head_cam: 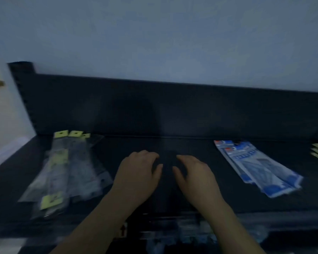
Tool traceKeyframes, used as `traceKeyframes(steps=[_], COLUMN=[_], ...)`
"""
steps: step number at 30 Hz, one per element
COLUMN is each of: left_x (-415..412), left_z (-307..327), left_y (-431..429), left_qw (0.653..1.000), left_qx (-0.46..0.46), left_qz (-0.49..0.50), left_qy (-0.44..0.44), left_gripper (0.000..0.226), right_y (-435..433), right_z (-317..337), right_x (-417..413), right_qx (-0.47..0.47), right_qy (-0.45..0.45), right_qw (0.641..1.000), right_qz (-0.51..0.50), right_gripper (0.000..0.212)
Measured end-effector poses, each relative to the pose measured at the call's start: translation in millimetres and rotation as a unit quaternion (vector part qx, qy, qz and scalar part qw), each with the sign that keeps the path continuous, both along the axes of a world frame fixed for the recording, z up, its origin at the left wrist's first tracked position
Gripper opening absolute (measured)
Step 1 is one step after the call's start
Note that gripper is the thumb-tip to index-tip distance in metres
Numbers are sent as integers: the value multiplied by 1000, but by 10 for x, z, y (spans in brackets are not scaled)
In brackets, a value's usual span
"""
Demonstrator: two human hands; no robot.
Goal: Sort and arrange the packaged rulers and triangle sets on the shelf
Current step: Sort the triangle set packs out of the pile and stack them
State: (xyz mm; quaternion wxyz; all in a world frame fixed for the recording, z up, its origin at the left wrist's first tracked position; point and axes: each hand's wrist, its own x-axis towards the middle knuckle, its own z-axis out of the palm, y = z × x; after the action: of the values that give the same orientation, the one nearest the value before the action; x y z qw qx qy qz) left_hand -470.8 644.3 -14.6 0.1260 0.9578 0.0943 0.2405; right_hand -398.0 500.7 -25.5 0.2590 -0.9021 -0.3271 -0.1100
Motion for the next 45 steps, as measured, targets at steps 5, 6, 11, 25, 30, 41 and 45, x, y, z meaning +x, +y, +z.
traceKeyframes(steps=[5,6,11,25,30,41,45], left_x=[434,547,787,1927,2413,3633,4050], left_z=[70,90,50,-56,-19,89,37], left_y=[-857,-1138,-1701,-3894,-4255,-4917,-5247], left_qw=[997,996,993,973,968,960,960], left_qx=[-1,3,-11,-26,-17,-32,-40], left_qz=[-76,-86,-116,-226,-245,-267,-259], left_qy=[-12,-8,2,24,42,76,103], left_gripper=[36,37,41,28,33,27,23], right_y=[-961,-1246,-1854,-4145,-4518,-5271,-5600], right_z=[78,91,124,45,27,92,22], right_x=[253,321,461,1315,1687,2568,2913], right_qx=[10,16,4,-44,-29,-10,-16], right_qy=[-15,-15,3,17,24,51,67], right_qw=[996,994,993,978,971,948,941], right_qz=[-88,-104,-117,-204,-234,-314,-332], right_gripper=[37,35,36,47,45,37,38])
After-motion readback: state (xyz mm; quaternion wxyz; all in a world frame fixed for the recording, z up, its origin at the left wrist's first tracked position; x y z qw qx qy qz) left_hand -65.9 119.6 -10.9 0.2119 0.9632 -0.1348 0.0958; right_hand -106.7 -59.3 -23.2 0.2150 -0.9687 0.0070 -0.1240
